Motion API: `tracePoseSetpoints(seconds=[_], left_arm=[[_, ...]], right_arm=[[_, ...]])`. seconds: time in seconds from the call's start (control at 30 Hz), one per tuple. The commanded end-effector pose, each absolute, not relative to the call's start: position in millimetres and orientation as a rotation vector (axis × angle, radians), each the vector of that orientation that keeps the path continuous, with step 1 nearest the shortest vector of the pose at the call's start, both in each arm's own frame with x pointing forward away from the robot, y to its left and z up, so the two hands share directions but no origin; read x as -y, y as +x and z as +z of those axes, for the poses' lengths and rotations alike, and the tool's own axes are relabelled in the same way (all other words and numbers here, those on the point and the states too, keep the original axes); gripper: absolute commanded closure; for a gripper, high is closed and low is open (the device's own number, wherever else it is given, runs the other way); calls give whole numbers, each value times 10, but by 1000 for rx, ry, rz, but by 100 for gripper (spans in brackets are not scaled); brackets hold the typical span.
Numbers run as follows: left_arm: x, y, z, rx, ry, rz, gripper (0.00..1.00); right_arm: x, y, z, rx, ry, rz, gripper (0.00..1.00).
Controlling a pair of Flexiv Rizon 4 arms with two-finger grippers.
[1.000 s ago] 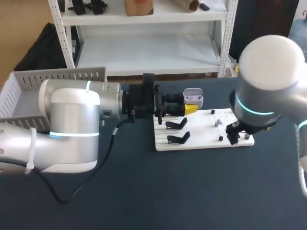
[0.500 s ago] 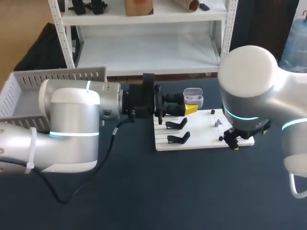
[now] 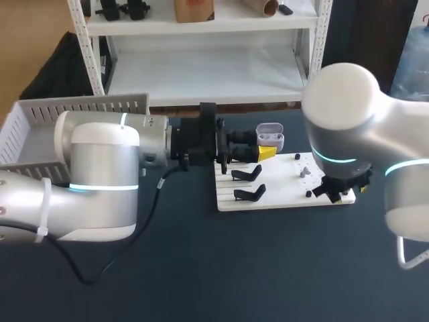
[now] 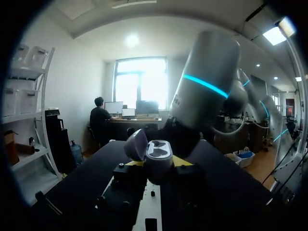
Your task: Pick up each earbud case from the left stands, insert the matching earbuds, close the lid, and place the case in the box.
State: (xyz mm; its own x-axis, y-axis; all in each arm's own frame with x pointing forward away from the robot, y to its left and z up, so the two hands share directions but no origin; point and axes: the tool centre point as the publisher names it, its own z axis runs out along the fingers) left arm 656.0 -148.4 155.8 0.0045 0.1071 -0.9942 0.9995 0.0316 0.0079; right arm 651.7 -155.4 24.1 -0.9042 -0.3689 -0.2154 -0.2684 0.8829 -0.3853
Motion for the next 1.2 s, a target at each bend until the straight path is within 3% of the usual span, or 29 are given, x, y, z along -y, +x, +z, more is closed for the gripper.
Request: tracePoseSetpoints(seconds=[0.03, 0.23, 0.63, 0.8, 1.2], left_arm=[[1483, 6556, 1552, -1295, 1262, -1126, 100], [1483, 6556, 1552, -1295, 1262, -1126, 100], [1483, 6556, 1552, -1295, 1262, -1126, 100], [1483, 6556, 1552, -1295, 1262, -1126, 100], [1483, 6556, 1552, -1295, 1262, -1126, 100]], right_arm=[[1535, 6578, 229, -2776, -451, -515, 52], [1574, 6594, 233, -2779, -402, -525, 59], [1609, 6566, 201, -2793, -372, -515, 60], [1587, 6573, 190, -2798, -363, -512, 69], [1552, 6615, 182, -2809, -337, -501, 64]])
